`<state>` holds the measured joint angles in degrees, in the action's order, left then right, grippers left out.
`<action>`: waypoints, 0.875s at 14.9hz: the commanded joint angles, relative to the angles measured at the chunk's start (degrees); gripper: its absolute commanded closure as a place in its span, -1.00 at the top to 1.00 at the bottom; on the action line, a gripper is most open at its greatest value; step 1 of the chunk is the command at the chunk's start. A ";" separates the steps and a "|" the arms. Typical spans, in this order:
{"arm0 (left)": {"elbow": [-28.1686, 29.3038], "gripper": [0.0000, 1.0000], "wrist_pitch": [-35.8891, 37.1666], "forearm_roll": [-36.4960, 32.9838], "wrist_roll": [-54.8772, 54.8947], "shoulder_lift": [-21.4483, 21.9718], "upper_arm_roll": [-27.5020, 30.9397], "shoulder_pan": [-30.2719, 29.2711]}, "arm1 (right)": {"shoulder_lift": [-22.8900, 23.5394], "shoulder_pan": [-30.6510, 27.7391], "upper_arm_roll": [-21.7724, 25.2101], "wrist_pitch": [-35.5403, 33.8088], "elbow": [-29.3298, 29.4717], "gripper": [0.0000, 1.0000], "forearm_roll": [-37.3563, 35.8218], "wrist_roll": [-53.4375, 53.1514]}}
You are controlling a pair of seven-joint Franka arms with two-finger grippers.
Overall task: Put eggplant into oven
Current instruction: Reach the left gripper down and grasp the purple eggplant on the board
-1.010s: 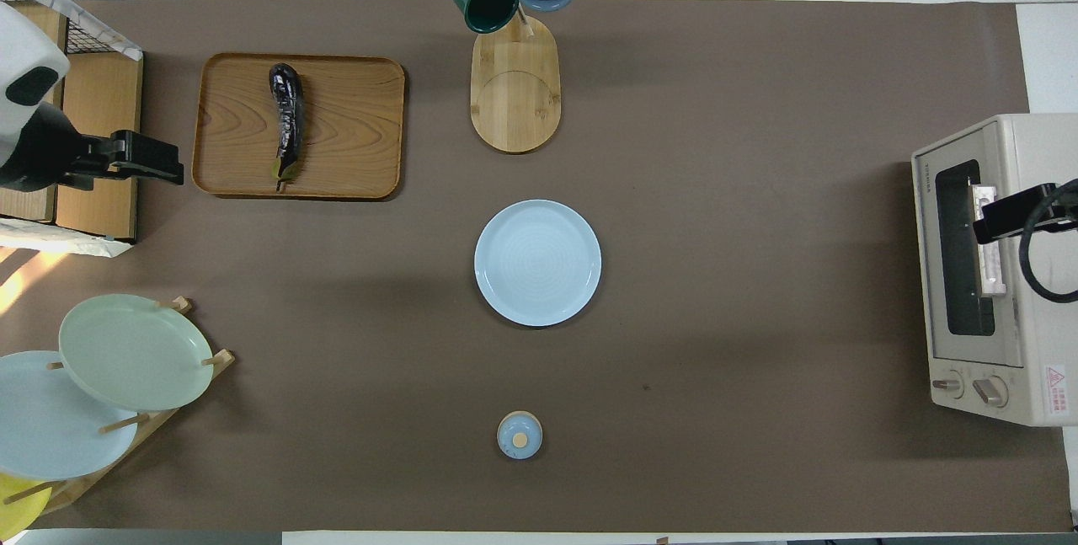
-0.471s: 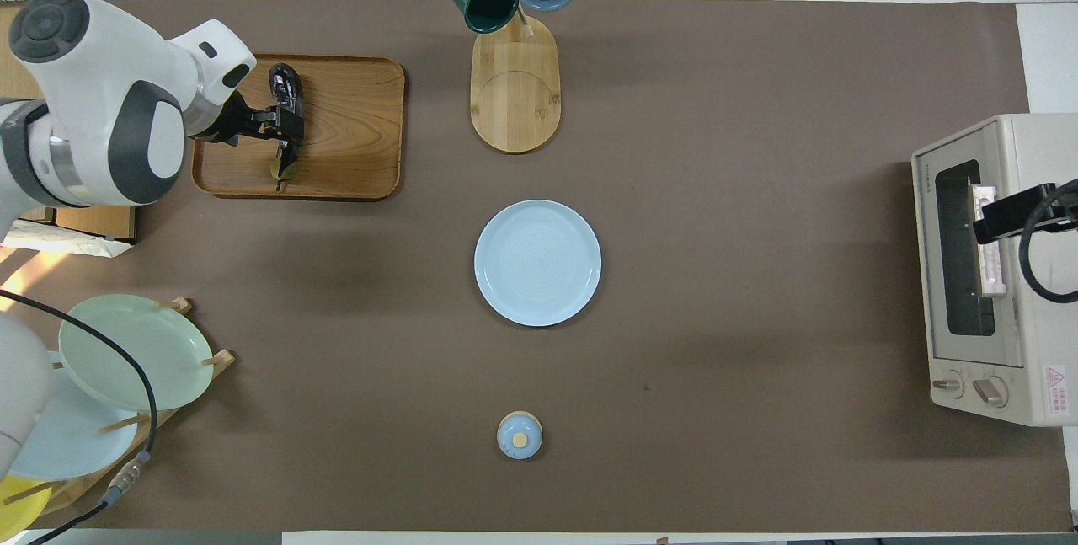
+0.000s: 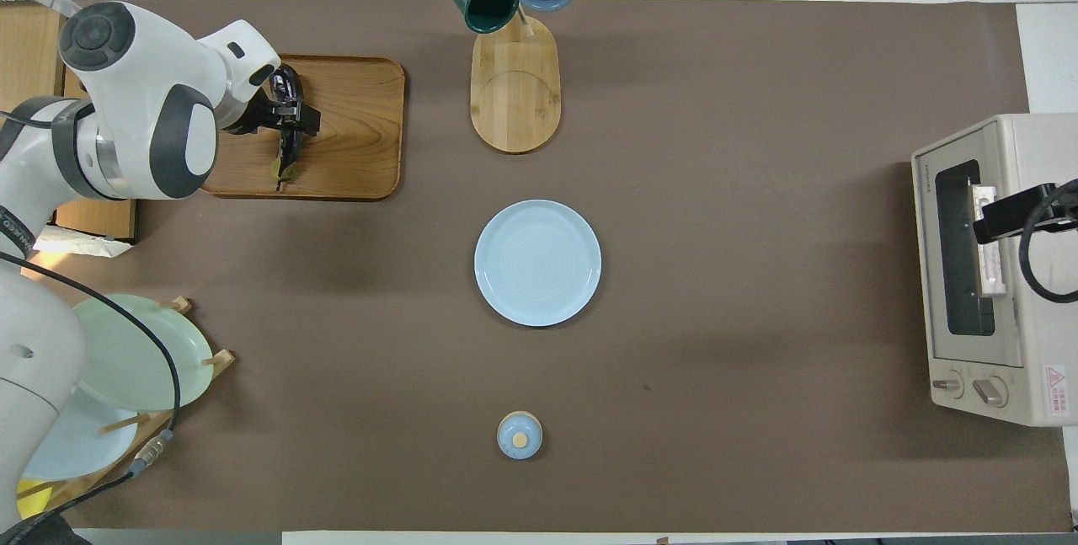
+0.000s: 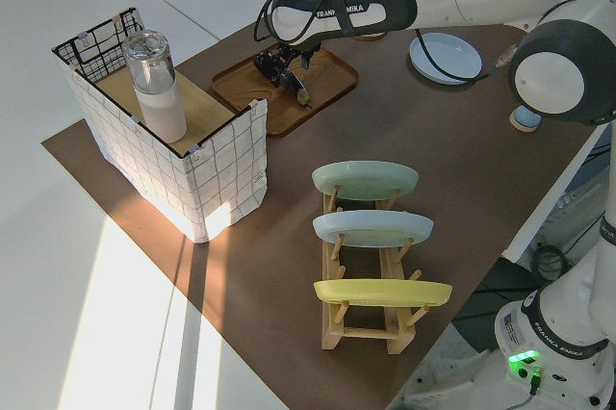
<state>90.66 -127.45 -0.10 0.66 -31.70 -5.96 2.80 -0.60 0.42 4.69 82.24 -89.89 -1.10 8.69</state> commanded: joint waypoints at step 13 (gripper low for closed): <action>2.59 -0.22 -3.24 -1.22 2.59 0.06 0.34 0.19 | -0.45 -0.16 0.23 0.38 -0.73 1.00 1.45 -0.60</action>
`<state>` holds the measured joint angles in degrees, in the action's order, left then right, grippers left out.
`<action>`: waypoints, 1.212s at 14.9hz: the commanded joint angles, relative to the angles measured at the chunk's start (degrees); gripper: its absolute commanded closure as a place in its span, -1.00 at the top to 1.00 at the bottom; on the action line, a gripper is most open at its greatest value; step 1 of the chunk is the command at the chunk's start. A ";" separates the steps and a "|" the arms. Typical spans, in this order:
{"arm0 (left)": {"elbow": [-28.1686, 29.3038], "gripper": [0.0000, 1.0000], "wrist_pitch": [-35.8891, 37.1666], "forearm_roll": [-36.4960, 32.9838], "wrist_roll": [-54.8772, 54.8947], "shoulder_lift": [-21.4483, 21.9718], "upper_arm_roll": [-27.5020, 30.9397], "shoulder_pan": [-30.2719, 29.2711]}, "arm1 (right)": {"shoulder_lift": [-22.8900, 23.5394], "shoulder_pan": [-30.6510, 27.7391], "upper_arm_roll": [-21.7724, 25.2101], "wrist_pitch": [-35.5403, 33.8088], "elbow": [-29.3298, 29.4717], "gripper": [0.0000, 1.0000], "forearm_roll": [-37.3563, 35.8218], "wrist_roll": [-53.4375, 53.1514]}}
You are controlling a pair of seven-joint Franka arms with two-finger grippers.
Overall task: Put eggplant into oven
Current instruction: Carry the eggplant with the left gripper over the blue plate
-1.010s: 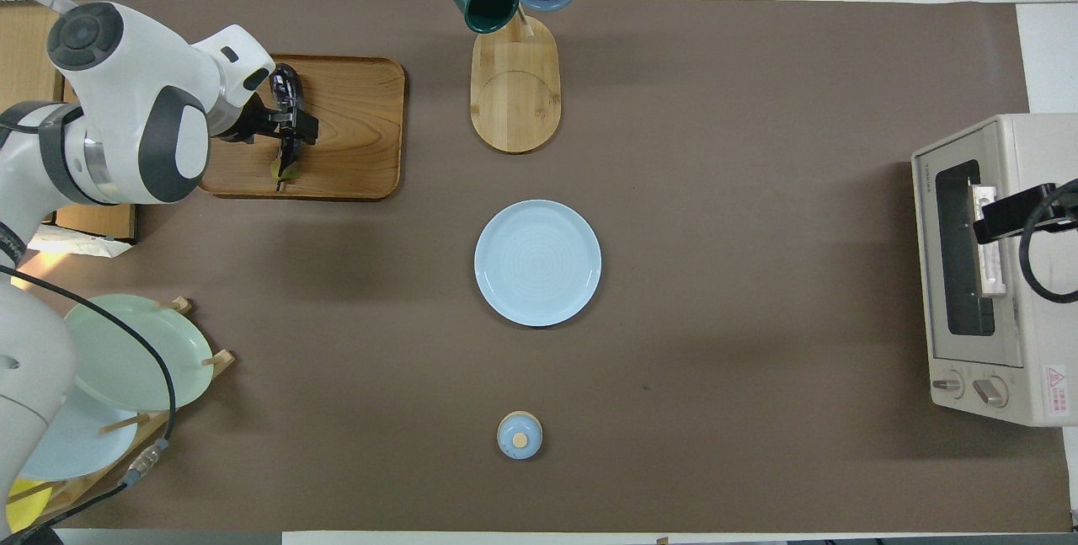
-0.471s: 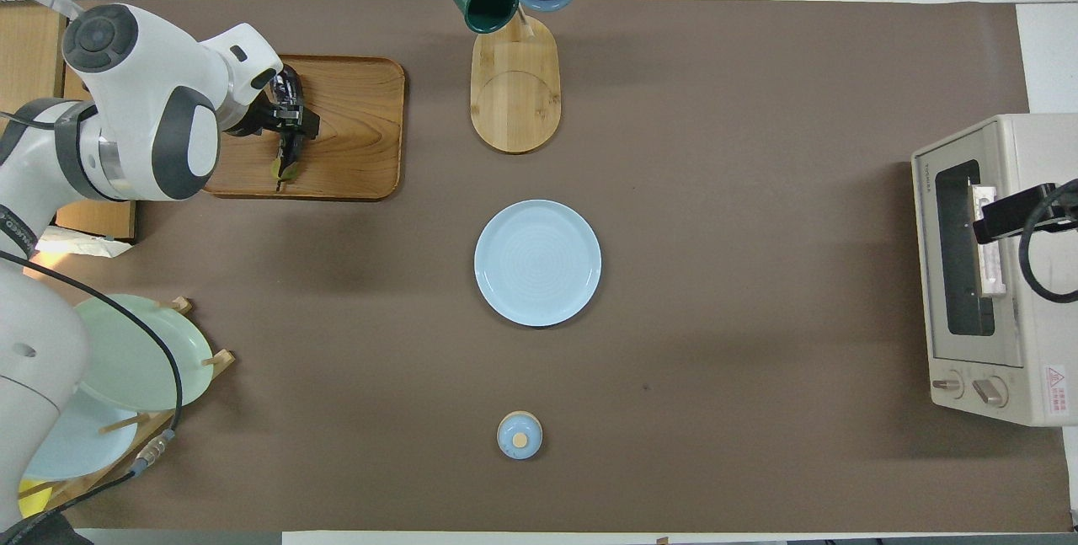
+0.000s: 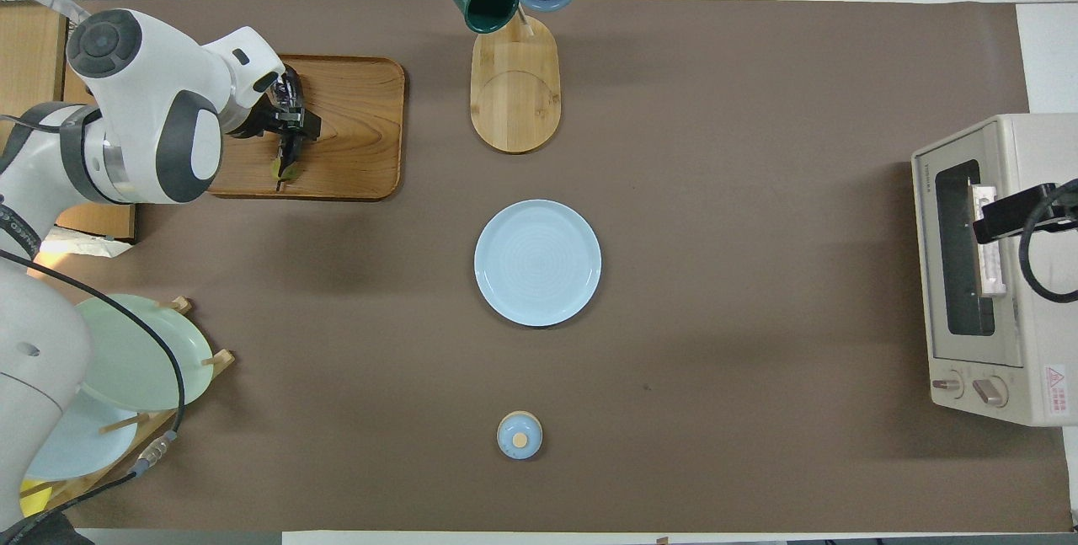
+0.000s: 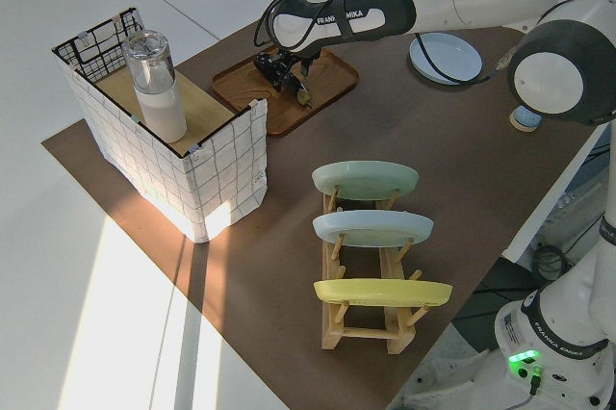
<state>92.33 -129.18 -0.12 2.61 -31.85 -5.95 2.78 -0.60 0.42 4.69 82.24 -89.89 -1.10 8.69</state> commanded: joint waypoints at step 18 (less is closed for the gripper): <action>5.91 -1.00 16.69 7.68 -24.21 18.30 -0.73 16.79 | -5.99 -0.07 0.23 20.75 -19.88 -1.00 -5.57 4.59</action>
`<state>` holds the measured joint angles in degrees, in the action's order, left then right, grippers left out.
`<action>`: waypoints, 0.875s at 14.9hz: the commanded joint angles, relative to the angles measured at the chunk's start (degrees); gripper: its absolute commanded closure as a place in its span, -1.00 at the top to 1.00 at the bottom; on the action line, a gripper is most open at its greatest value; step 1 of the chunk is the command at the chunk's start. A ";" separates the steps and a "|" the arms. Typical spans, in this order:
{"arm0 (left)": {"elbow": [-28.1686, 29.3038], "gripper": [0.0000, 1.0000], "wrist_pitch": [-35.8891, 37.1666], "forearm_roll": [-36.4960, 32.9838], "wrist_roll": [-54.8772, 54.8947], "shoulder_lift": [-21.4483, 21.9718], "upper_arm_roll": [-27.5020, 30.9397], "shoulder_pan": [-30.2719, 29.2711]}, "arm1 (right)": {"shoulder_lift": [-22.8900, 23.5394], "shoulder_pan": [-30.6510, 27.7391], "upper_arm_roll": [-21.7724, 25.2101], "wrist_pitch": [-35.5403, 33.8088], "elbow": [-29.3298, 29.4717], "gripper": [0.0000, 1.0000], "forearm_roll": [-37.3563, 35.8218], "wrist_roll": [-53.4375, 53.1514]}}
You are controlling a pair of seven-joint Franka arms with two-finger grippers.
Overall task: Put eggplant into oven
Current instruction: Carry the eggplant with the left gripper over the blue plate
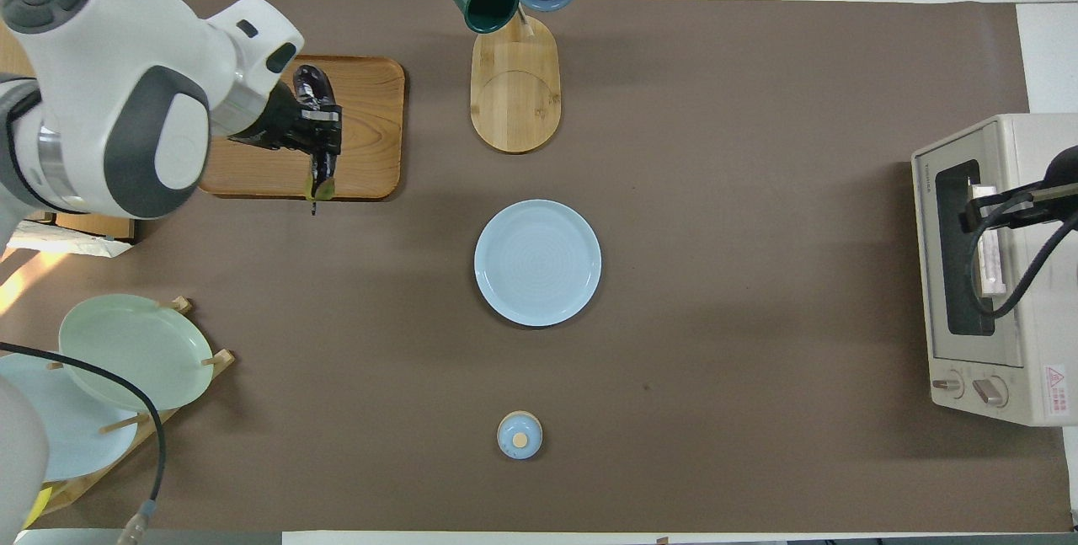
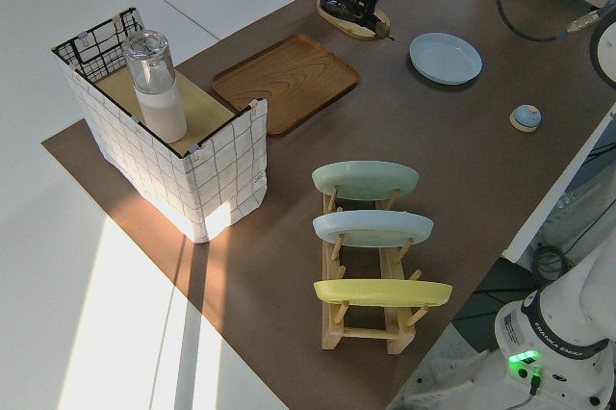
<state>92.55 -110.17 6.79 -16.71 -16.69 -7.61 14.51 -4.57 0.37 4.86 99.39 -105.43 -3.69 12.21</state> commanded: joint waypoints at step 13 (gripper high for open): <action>20.03 -1.00 -29.84 1.12 -14.58 -1.59 1.10 21.88 | 0.27 -4.67 0.15 12.32 -11.63 -1.00 -8.00 2.20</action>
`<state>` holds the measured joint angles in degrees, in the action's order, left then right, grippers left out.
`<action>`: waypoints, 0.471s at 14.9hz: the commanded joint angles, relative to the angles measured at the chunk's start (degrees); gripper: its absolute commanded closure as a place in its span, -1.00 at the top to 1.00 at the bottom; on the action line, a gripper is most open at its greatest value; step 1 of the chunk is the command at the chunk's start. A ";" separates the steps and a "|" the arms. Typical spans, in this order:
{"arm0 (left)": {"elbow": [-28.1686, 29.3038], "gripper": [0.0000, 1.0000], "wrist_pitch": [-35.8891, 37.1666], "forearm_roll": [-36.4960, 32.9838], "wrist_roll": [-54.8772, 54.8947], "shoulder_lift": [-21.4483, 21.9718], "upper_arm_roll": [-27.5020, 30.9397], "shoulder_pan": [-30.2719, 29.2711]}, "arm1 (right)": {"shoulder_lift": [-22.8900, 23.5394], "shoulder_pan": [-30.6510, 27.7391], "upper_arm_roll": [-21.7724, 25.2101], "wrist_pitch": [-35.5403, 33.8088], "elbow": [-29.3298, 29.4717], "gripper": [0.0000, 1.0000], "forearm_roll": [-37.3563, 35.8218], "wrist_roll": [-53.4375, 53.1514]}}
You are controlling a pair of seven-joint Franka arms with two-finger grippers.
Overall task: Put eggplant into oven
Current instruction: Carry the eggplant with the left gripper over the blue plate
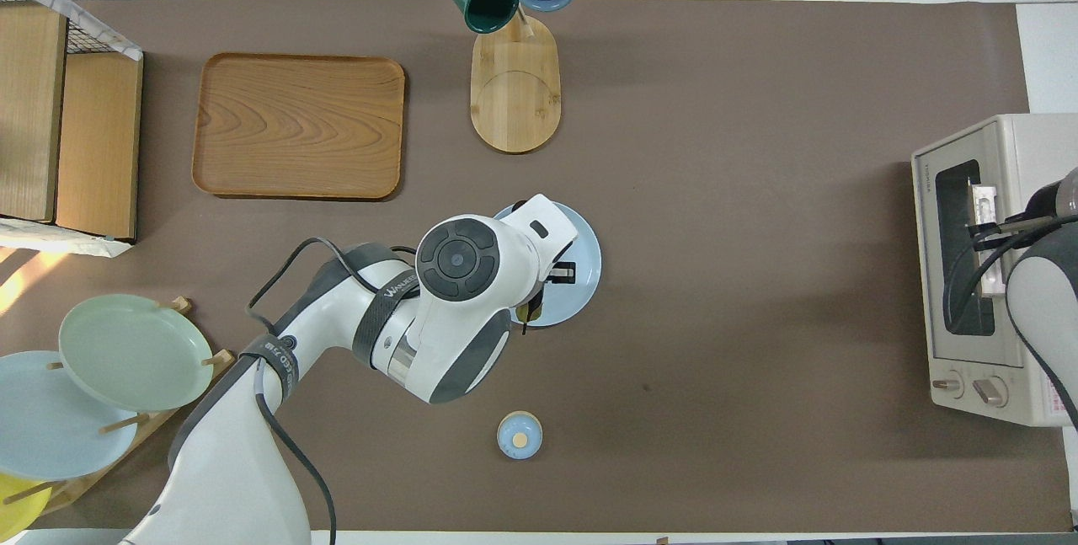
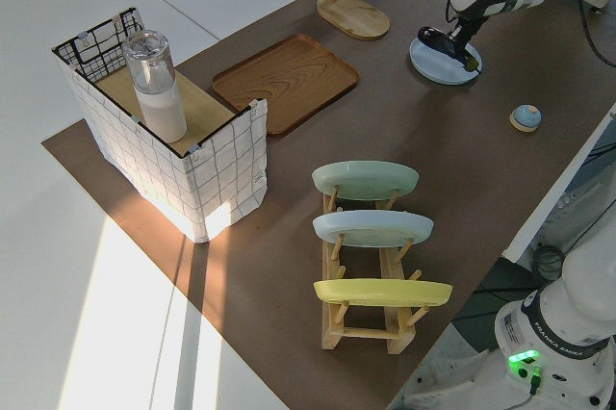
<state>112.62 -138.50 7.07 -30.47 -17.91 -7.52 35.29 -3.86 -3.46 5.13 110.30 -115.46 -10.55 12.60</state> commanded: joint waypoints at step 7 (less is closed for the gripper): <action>-0.21 0.99 -1.25 0.49 -0.03 -0.46 1.19 1.36 | -0.62 0.03 -0.47 4.91 -7.31 -1.00 -0.26 0.50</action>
<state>112.51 -139.21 7.07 -30.80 -18.54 -7.44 35.67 -4.04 -3.59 4.99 112.08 -117.78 -10.55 12.89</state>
